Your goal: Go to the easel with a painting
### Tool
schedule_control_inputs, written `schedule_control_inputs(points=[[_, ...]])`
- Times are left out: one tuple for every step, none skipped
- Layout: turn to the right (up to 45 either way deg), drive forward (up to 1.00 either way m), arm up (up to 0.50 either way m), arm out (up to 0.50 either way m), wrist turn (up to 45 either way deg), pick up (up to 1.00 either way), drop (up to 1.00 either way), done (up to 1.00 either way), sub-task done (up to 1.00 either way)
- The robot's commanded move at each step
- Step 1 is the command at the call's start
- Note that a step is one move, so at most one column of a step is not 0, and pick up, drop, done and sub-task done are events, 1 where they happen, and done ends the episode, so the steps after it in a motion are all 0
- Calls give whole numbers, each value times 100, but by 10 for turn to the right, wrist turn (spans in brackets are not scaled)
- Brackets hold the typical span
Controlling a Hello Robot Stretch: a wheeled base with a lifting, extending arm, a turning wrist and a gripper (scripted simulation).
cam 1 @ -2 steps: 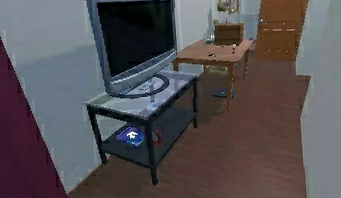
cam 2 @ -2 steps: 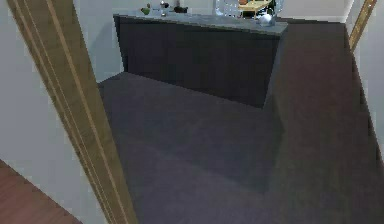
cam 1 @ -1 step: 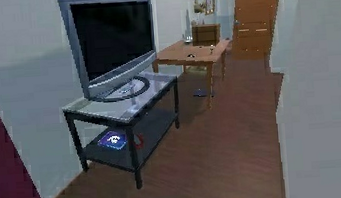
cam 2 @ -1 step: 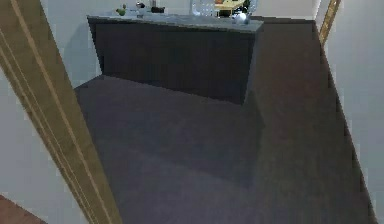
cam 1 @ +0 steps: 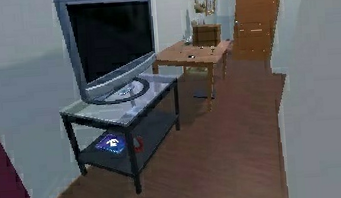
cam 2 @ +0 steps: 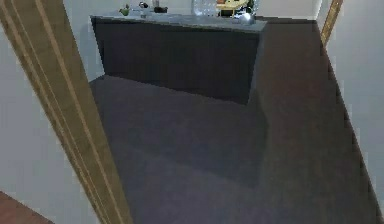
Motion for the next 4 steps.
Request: schedule_control_inputs(points=[[120, 0, 0, 0, 0, 0, 0, 0, 0], [0, 30, 0, 0, 0, 0, 0, 0, 0], [120, 0, 0, 0, 0, 0, 0, 0, 0], [0, 100, 0, 0, 0, 0, 0, 0, 0]])
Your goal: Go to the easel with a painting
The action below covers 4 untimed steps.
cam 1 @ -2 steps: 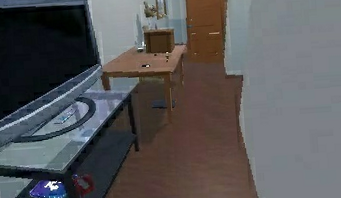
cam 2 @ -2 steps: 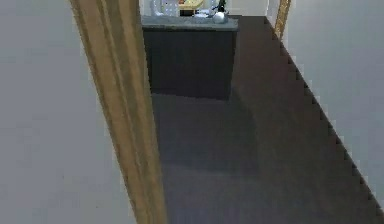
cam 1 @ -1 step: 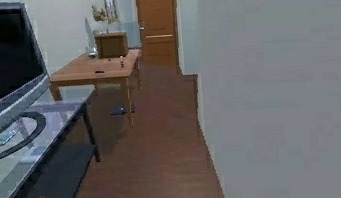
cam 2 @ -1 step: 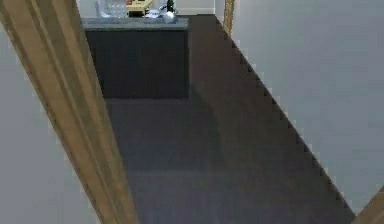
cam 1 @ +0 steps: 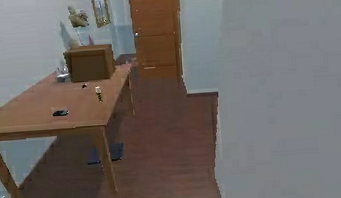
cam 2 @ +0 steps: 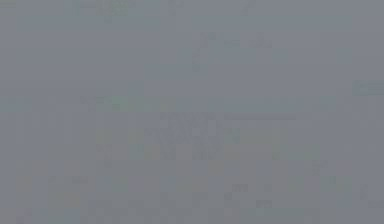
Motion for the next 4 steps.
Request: schedule_control_inputs(points=[[0, 100, 0, 0, 0, 0, 0, 0, 0], [0, 50, 0, 0, 0, 0, 0, 0, 0], [0, 100, 0, 0, 0, 0, 0, 0, 0], [180, 0, 0, 0, 0, 0, 0, 0, 0]])
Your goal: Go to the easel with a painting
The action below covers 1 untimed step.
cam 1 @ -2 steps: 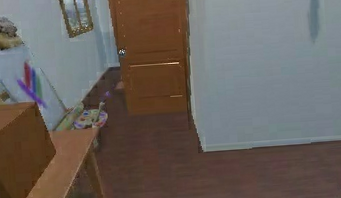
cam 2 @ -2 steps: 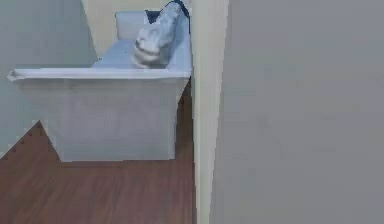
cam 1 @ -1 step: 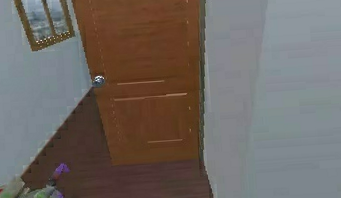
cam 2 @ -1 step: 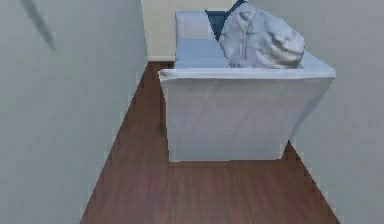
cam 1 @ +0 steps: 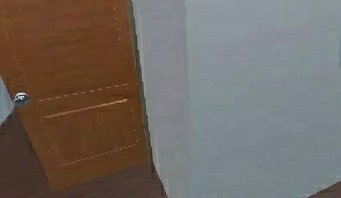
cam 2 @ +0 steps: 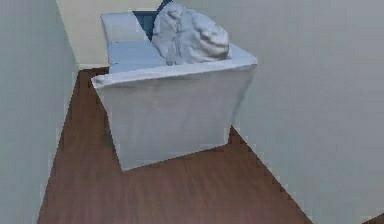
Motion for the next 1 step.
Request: schedule_control_inputs(points=[[0, 10, 0, 0, 0, 0, 0, 0, 0]])
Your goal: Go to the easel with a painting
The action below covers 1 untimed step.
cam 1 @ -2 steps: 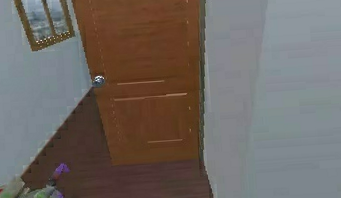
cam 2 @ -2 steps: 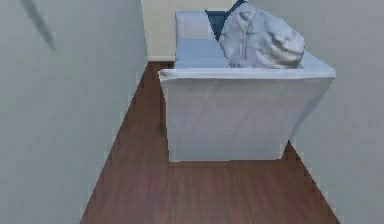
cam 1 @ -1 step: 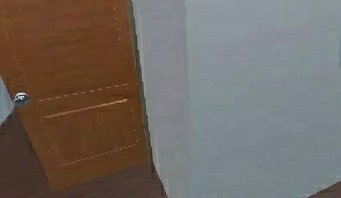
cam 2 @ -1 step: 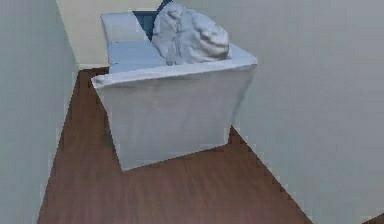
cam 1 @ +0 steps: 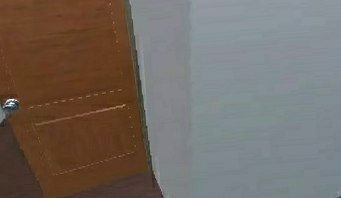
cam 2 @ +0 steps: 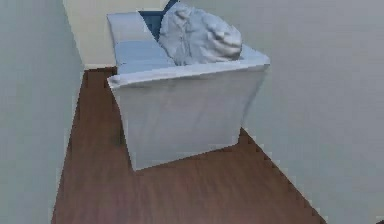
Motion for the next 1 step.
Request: schedule_control_inputs(points=[[-450, 0, 0, 0, 0, 0, 0, 0, 0]])
